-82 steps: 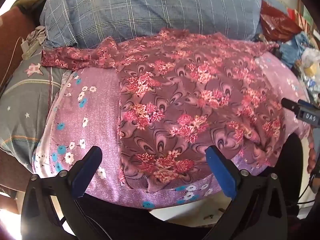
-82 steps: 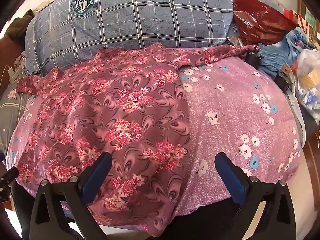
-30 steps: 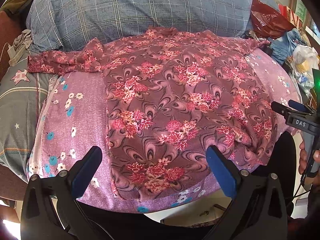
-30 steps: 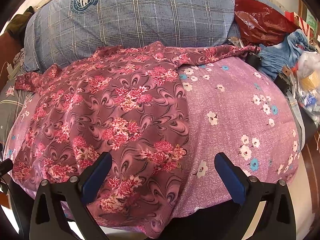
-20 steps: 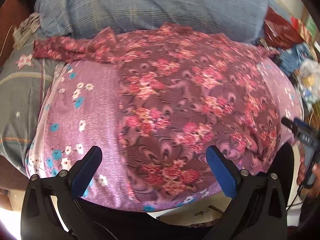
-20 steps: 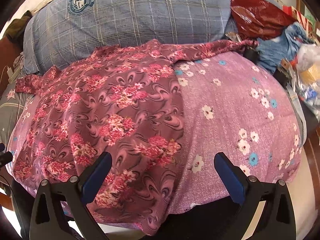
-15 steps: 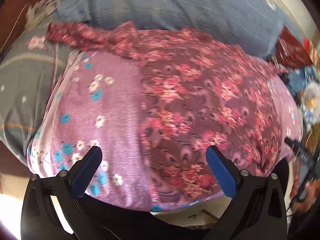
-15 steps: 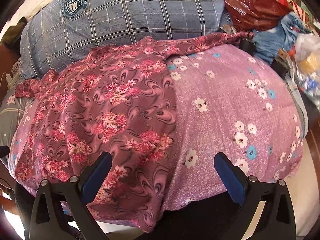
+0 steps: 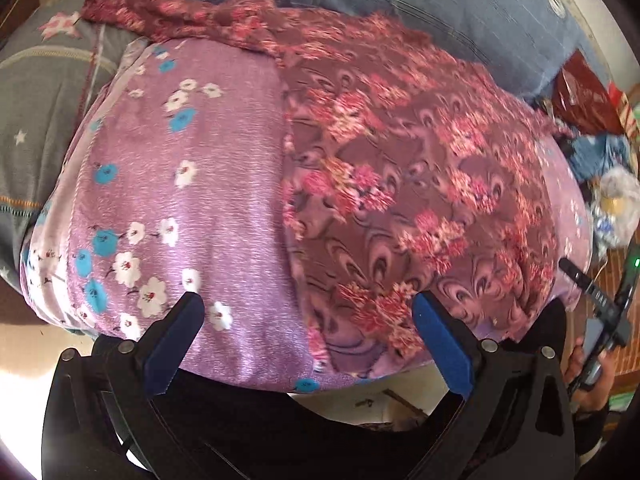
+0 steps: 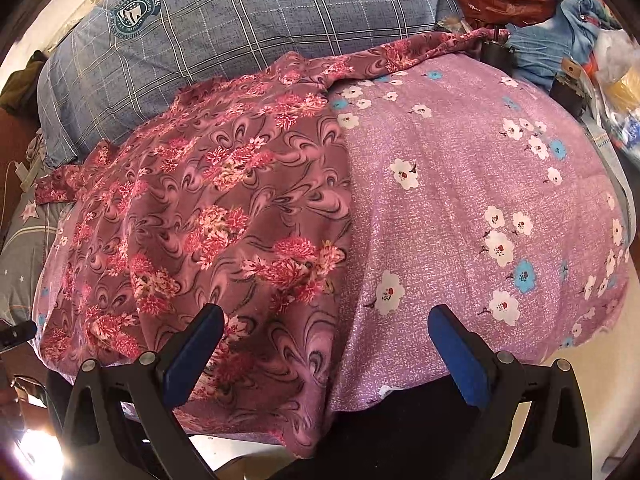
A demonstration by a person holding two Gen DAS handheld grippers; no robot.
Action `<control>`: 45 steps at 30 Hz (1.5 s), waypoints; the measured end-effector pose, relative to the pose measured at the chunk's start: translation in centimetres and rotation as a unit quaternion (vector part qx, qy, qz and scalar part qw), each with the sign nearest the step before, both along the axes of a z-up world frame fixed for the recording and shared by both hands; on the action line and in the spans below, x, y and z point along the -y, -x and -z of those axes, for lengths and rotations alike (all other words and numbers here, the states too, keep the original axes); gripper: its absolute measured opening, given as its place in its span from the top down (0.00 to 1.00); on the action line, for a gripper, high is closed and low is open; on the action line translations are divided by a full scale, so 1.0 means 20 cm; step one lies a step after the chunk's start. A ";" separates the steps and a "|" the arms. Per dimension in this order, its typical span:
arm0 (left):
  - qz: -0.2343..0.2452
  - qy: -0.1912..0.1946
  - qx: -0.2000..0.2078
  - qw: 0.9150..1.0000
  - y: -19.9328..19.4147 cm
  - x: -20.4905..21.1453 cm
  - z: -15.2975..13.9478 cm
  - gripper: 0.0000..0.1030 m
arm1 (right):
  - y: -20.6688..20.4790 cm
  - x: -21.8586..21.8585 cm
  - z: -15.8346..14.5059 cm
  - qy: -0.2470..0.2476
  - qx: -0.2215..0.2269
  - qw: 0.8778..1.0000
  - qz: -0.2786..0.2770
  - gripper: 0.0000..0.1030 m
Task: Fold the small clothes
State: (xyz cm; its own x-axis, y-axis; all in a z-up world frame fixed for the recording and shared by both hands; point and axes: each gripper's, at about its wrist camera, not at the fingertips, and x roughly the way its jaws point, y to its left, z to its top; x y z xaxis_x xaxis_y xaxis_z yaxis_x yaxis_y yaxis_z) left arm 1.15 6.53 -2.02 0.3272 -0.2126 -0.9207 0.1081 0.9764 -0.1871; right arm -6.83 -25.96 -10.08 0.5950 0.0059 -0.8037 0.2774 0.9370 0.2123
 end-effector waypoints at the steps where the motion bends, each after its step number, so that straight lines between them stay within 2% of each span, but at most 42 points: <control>1: 0.008 -0.008 0.004 1.000 0.01 0.03 0.00 0.00 | 0.00 0.00 0.00 0.000 -0.001 1.000 -0.001 0.01; 12: 0.051 -0.032 0.014 0.998 0.05 0.15 0.02 0.00 | -0.01 -0.10 0.09 -0.028 -0.023 0.998 -0.059 0.05; 15: 0.054 -0.010 0.006 0.999 0.05 0.16 0.04 0.00 | -0.01 -0.12 0.13 -0.050 -0.025 0.996 -0.076 0.08; 16: 0.055 0.009 0.004 0.998 0.05 0.17 0.06 0.01 | -0.01 -0.12 0.14 -0.061 -0.026 0.995 -0.080 0.15; 17: 0.055 0.025 0.007 0.998 0.06 0.17 0.06 0.15 | -0.01 -0.12 0.15 -0.075 -0.027 0.993 -0.087 0.30; 18: 0.055 0.034 0.013 0.998 0.06 0.18 0.06 0.27 | -0.01 -0.13 0.16 -0.084 -0.026 0.992 -0.092 0.40; 19: 0.057 0.028 0.017 0.998 0.06 0.19 0.06 0.57 | -0.01 -0.13 0.16 -0.084 -0.025 0.992 -0.093 0.63; 20: 0.056 0.015 0.020 0.998 0.06 0.19 0.06 0.90 | 0.00 -0.13 0.16 -0.081 -0.017 0.992 -0.098 0.90; 21: 0.052 0.007 0.018 0.998 0.04 0.19 0.05 0.91 | 0.00 -0.13 0.15 -0.089 -0.007 0.991 -0.103 0.93; 23: 0.025 0.037 0.012 0.999 0.02 0.11 0.01 0.92 | 0.04 -0.10 0.11 -0.101 0.015 0.989 -0.104 0.93; 25: 0.008 0.053 0.027 0.998 0.05 0.03 -0.06 0.92 | 0.10 -0.06 0.01 -0.102 0.048 0.989 -0.099 0.93; 27: -0.005 0.038 0.047 0.998 0.07 -0.03 -0.13 0.91 | 0.19 0.02 -0.11 -0.105 0.086 0.987 -0.087 0.94; 28: -0.009 0.028 0.042 0.999 0.07 -0.04 -0.13 0.91 | 0.23 0.06 -0.16 -0.099 0.093 0.987 -0.083 0.94; 30: -0.018 0.002 0.023 1.000 0.06 -0.06 -0.09 0.91 | 0.24 0.08 -0.17 -0.077 0.079 0.991 -0.074 0.97; 31: -0.020 -0.015 0.011 1.000 0.06 -0.06 -0.05 0.91 | 0.24 0.10 -0.14 -0.057 0.059 0.995 -0.063 0.97; 32: -0.018 -0.015 0.000 1.000 0.06 -0.06 -0.02 0.90 | 0.23 0.13 -0.10 -0.055 0.034 0.996 -0.054 0.97; 34: -0.008 -0.005 -0.025 1.000 0.08 -0.08 0.03 0.89 | 0.23 0.18 -0.02 -0.074 0.007 0.997 -0.031 0.96; 36: 0.003 -0.014 -0.020 1.000 0.10 -0.08 0.01 0.87 | 0.24 0.21 0.02 -0.101 0.004 0.995 -0.024 0.91; 37: 0.010 -0.021 -0.007 1.000 0.10 -0.07 -0.01 0.80 | 0.24 0.20 0.01 -0.099 0.010 0.995 -0.022 0.91; 38: 0.017 -0.027 0.011 0.999 0.10 -0.05 -0.05 0.65 | 0.24 0.19 -0.02 -0.094 0.023 0.995 -0.025 0.91; 39: 0.021 -0.031 0.026 0.999 0.10 -0.04 -0.08 0.56 | 0.21 0.18 -0.04 -0.093 0.029 0.995 -0.030 0.90; 40: 0.025 -0.038 0.050 0.998 0.09 -0.01 -0.12 0.40 | 0.18 0.17 -0.07 -0.091 0.037 0.995 -0.034 0.85; 41: 0.026 -0.043 0.071 0.996 0.06 0.02 -0.14 0.36 | 0.14 0.17 -0.08 -0.087 0.043 0.995 -0.034 0.76; 42: 0.028 -0.049 0.092 0.994 0.04 0.05 -0.17 0.36 | 0.11 0.16 -0.08 -0.083 0.047 0.995 -0.034 0.72; 43: 0.030 -0.055 0.106 0.992 -0.01 0.09 -0.17 0.36 | 0.07 0.15 -0.09 -0.077 0.051 0.995 -0.033 0.70; 45: 0.030 -0.052 0.106 0.993 -0.11 0.13 -0.14 0.36 | -0.02 0.13 -0.09 -0.076 0.060 0.995 -0.036 0.70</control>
